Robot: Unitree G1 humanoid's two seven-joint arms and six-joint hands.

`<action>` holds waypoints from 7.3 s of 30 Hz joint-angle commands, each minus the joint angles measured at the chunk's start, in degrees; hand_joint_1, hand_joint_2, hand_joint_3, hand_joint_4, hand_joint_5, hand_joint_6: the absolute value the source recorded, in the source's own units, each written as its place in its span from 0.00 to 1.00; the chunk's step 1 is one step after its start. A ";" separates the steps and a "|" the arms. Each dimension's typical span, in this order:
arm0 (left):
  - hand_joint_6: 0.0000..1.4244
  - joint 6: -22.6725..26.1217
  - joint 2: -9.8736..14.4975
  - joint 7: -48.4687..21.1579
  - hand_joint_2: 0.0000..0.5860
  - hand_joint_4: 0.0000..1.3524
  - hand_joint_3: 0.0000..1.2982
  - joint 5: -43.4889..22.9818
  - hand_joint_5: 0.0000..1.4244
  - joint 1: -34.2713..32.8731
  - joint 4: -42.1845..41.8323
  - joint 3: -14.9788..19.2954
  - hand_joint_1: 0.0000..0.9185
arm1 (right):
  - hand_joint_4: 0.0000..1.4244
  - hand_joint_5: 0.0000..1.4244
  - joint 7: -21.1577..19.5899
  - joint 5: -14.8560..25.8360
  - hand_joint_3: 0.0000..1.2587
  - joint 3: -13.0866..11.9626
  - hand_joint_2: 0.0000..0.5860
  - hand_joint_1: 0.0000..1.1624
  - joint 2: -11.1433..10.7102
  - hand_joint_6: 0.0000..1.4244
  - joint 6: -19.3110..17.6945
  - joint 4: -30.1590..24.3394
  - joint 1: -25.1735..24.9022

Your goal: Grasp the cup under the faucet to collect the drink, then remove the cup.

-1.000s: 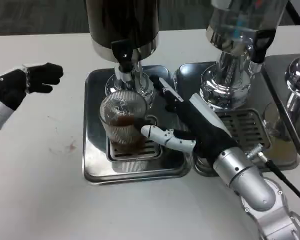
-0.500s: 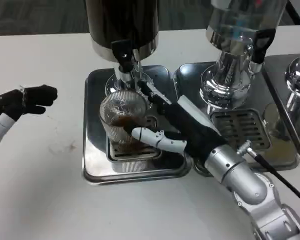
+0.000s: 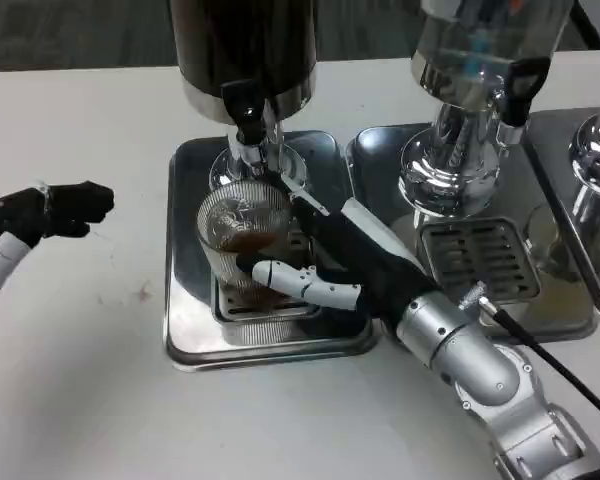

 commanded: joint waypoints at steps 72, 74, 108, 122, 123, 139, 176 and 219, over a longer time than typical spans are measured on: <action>0.25 -0.16 -0.84 0.83 0.23 0.28 0.37 2.08 0.23 -1.89 -0.33 -5.03 0.00 | 0.28 0.37 -16.54 -19.86 0.13 9.13 0.39 0.49 2.91 0.37 12.62 -9.70 4.15; 0.25 -0.32 -0.85 0.97 0.23 0.28 0.36 2.19 0.23 -1.74 -0.43 -5.03 0.00 | 0.28 0.37 -16.98 -20.13 0.13 9.25 0.39 0.49 2.99 0.39 12.63 -9.74 4.15; 0.27 -1.11 -1.73 1.05 0.24 0.28 0.34 2.98 0.23 -1.85 -0.26 -5.90 0.00 | 0.40 0.49 -25.09 -21.24 0.27 8.13 0.42 0.52 2.59 0.53 10.07 -14.73 8.70; 0.27 -1.45 -1.93 0.98 0.24 0.28 0.33 2.74 0.23 -2.07 -0.33 -6.63 0.00 | 0.41 0.50 -26.08 -20.99 0.29 6.60 0.46 0.52 2.34 0.55 9.60 -17.54 9.96; 0.27 -1.47 -1.99 0.86 0.24 0.28 0.33 2.74 0.23 -2.11 -0.41 -6.74 0.00 | 0.41 0.50 -26.09 -20.96 0.29 6.38 0.46 0.52 2.28 0.55 9.61 -17.88 10.07; 0.27 -2.16 -2.58 -0.60 0.24 0.27 0.32 2.55 0.23 -2.66 -1.09 -7.91 0.00 | 0.42 0.52 -24.73 -21.40 0.31 3.39 0.47 0.52 0.72 0.58 11.78 -24.08 13.13; 0.11 -28.67 12.58 5.50 0.17 0.00 0.04 14.64 0.00 4.11 -10.33 -9.99 0.00 | 0.45 0.54 -18.85 -21.69 0.33 0.29 0.50 0.52 -3.50 0.61 14.92 -41.13 23.72; 0.10 -30.89 24.27 10.40 0.14 0.00 0.03 -0.01 0.00 23.23 -30.23 -15.68 0.00 | 0.45 0.55 -9.28 -21.16 0.35 -3.01 0.52 0.51 -5.99 0.61 14.09 -62.37 39.93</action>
